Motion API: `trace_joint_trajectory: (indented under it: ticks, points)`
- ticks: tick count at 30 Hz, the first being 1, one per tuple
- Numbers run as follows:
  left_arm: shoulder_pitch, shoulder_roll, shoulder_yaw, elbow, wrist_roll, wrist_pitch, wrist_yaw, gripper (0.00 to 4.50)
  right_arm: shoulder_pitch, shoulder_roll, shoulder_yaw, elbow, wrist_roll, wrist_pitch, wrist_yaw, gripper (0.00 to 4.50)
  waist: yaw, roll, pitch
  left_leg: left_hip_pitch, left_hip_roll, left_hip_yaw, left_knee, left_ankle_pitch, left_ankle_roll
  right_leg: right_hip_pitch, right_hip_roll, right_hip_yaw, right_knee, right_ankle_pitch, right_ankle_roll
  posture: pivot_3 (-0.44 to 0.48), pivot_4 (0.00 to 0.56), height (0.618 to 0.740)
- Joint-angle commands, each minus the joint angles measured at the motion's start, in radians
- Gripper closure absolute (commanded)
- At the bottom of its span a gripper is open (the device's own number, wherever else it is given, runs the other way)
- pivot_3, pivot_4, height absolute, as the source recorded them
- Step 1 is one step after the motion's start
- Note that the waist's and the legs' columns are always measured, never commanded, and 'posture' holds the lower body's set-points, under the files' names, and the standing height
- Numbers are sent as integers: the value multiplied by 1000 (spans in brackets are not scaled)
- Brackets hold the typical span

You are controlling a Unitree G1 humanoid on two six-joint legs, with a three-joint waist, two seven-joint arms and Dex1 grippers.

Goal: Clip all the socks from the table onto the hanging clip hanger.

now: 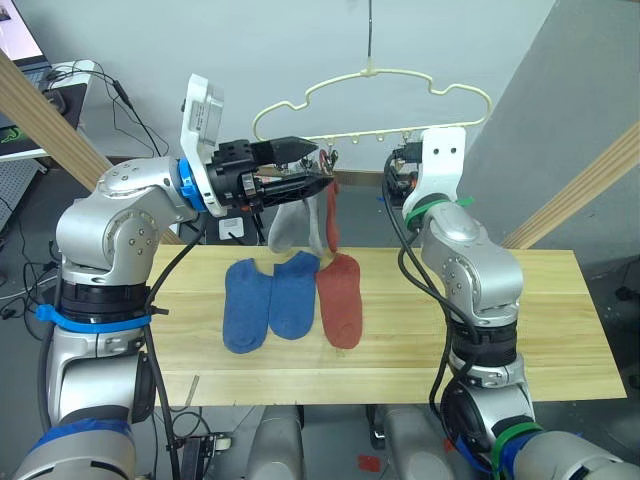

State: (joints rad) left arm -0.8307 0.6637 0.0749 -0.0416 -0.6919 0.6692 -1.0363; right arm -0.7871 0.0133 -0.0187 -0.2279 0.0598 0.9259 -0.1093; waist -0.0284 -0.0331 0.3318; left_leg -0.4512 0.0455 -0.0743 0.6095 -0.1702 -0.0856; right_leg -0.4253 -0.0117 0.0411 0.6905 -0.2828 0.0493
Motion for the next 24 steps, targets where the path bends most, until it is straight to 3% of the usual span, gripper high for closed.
trace_joint_trajectory:
  ticks: [1,24]
  points:
    - [2,0,26,-43,-6,-14,7,1166,-46,-6,-5,9,8,-40,24,1564,0,0,0,0,0,0,0,0,0,0,0,0,0,0,0,86,321,740]
    - [29,1,36,-81,-8,-12,69,1166,-141,14,-15,106,36,-58,60,1564,3,0,0,0,0,0,0,0,0,0,0,0,0,0,0,116,328,740]
